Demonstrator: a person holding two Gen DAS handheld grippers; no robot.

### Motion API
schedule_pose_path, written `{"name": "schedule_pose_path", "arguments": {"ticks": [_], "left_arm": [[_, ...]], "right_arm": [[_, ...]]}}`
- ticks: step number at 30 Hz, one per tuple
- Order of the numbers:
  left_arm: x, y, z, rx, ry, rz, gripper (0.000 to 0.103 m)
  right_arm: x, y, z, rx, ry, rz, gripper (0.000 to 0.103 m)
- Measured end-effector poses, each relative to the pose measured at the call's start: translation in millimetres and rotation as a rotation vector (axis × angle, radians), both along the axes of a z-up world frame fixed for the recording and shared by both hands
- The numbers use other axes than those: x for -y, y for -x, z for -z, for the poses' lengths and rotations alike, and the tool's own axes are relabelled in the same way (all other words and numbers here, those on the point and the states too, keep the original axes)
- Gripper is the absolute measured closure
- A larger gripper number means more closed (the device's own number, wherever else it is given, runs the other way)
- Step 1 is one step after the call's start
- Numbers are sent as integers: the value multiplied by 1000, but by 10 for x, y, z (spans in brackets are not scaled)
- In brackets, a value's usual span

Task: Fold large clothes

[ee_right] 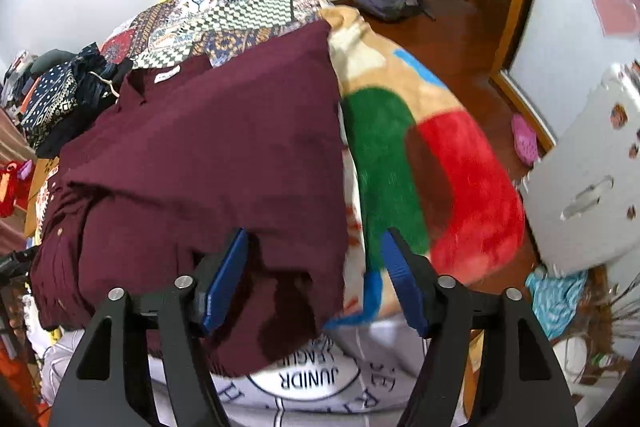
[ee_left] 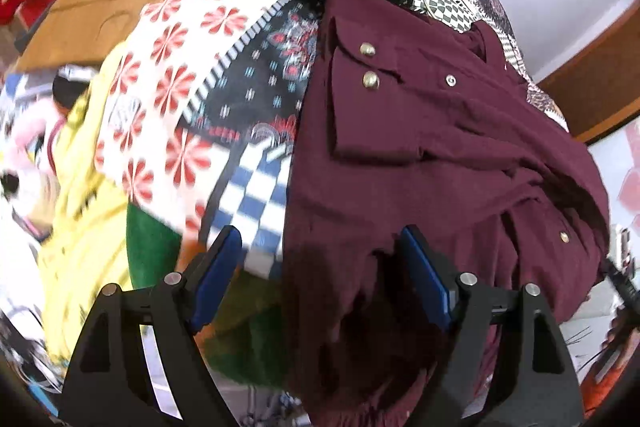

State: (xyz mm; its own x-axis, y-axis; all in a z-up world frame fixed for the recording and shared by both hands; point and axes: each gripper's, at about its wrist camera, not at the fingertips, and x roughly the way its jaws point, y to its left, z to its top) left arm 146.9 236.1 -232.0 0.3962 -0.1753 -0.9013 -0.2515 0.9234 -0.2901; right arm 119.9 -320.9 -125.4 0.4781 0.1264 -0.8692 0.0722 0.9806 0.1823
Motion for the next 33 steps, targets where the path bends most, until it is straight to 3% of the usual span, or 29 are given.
{"name": "schedule_pose_path", "arguments": {"ticks": [7,11,14,17,19,20,21,23,25,33], "left_arm": [[63,325,20,-3,-62,46,19],[16,339,242,-44,43,9,18],[18,348,302,-39,94,-9,18],[57,368,297,-33,100,5,19],[83,380,269,-20,105,21,29],[103,375,233,-5,108,31,43],[123,388,193,16,84,33,49],[200,316,152,35,34,39,76],[251,300,87,57,26,55,91],[304,104,-362,173,32,82,96]], "right_arm": [[1,89,168,-47,-33,-12,37],[-52,25,313,-80,-119,-17,37],[-144,27,321,-45,-136,-29,39],[-228,46,261,1,-112,-68,53],[-243,57,209,28,-92,-83,77],[-229,60,192,42,-85,-76,83],[-213,59,159,59,-95,-66,89],[-217,41,117,79,-128,-62,91],[-245,26,36,114,-134,-73,91],[-441,-147,-377,262,-101,-146,92]]}}
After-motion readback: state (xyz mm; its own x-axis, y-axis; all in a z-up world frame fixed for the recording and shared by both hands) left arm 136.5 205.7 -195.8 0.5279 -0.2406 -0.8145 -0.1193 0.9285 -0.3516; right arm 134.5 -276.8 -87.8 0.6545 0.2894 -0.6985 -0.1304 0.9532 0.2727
